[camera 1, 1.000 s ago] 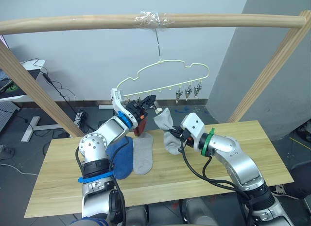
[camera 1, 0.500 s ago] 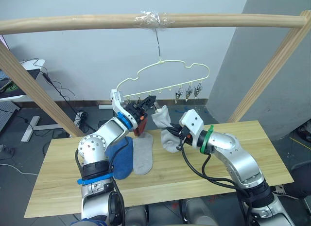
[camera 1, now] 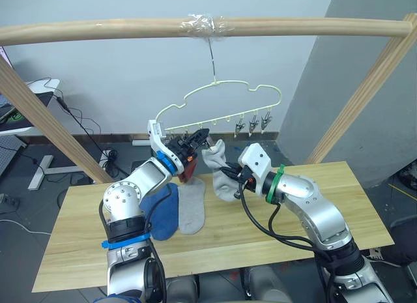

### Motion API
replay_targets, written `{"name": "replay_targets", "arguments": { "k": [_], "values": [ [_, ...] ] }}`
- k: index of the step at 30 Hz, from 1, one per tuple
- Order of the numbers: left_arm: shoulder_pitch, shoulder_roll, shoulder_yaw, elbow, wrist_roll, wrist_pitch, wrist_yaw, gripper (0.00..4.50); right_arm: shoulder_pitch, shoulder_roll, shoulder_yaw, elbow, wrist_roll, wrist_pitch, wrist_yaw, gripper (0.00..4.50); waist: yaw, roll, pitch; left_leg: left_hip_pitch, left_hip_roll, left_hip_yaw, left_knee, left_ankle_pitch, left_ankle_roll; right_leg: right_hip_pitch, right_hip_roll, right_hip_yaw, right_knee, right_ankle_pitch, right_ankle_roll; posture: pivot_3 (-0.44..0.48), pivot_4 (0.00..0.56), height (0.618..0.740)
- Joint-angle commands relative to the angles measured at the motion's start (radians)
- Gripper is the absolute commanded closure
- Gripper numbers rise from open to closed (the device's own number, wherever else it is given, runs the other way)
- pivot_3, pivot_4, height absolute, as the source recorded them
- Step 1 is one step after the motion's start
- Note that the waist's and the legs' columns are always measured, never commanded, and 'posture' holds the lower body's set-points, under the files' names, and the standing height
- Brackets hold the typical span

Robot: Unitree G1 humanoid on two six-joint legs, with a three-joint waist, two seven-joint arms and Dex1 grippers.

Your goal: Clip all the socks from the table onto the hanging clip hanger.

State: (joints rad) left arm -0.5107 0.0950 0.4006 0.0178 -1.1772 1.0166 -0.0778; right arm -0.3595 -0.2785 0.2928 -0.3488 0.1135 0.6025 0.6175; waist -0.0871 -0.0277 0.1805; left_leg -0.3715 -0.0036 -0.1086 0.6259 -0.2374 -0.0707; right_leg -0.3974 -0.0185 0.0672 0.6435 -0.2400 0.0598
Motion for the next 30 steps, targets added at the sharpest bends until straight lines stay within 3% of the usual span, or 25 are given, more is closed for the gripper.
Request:
{"name": "replay_targets", "arguments": {
  "k": [1,4,30],
  "values": [
    [0.016,0.018,-0.002,-0.002,-0.002,0.001,0.008,4.5,-0.018,0.004,-0.029,-0.033,0.026,-0.002,-0.01,4.47,0.0,0.0,0.0,-0.002,0.0,0.0,0.0,0.0,0.0,-0.003,0.0,0.0,0.0,0.0,0.0,-0.057,0.15,0.74],
    [0.016,0.025,-0.001,0.004,-0.003,-0.004,0.008,4.5,-0.017,0.001,-0.035,-0.043,0.038,0.004,-0.015,4.47,0.0,0.0,0.0,-0.009,0.0,0.0,0.001,0.0,0.0,-0.01,0.0,0.0,0.001,0.0,0.0,-0.057,0.15,0.74],
    [0.012,0.026,-0.024,0.011,0.004,-0.044,0.002,4.5,-0.049,0.018,-0.036,-0.051,0.083,0.044,-0.053,4.47,0.001,0.0,0.0,-0.009,0.0,0.0,0.001,0.0,0.0,-0.01,0.0,0.0,0.001,0.0,0.0,-0.064,0.16,0.74]
  ]
}}
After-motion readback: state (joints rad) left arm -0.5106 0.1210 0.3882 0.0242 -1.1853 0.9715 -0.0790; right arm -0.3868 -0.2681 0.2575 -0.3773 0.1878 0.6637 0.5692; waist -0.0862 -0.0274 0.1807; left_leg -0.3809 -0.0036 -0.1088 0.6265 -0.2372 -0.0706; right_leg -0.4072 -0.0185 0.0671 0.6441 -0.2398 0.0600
